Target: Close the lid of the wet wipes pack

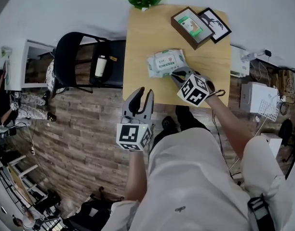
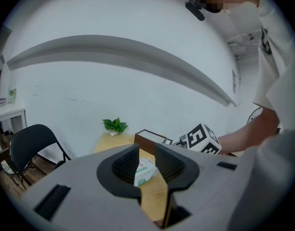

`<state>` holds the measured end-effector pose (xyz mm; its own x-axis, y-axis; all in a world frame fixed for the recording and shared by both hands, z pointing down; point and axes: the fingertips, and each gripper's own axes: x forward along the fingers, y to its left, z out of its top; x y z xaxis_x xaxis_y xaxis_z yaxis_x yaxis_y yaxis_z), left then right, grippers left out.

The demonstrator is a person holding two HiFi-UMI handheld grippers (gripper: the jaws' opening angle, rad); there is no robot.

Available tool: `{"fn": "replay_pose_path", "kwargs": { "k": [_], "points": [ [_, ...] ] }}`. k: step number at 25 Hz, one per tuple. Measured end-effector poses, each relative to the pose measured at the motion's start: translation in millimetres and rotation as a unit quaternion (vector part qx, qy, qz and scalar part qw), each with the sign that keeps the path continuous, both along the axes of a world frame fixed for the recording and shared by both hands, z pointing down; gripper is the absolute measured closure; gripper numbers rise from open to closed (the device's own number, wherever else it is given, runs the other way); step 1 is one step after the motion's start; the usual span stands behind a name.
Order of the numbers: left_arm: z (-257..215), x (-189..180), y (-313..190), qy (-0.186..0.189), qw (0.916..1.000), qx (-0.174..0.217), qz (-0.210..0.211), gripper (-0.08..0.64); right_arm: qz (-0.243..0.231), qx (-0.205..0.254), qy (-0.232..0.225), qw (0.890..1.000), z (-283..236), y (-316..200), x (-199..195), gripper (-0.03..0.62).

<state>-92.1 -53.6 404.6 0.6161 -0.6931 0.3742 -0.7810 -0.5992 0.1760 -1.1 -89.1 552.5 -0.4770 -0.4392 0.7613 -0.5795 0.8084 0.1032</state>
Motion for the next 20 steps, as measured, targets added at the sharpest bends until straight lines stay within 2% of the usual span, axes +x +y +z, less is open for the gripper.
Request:
{"fn": "replay_pose_path", "kwargs": {
  "k": [7,12,20],
  "points": [
    [-14.1,-17.9,32.2,0.009,0.9994,0.014,0.031,0.465,0.066,0.042,-0.023,0.997,-50.7,39.2,-0.4,0.586],
    [-20.4,-25.9,54.3,0.011,0.9982,0.022,0.054,0.465,0.109,0.082,-0.048,0.99,-89.0,67.1,-2.4,0.592],
    [-32.1,-33.3,88.1,0.018,0.9961,0.034,0.08,0.465,0.141,0.131,-0.094,0.977,-143.8,109.1,-17.3,0.592]
  ]
}}
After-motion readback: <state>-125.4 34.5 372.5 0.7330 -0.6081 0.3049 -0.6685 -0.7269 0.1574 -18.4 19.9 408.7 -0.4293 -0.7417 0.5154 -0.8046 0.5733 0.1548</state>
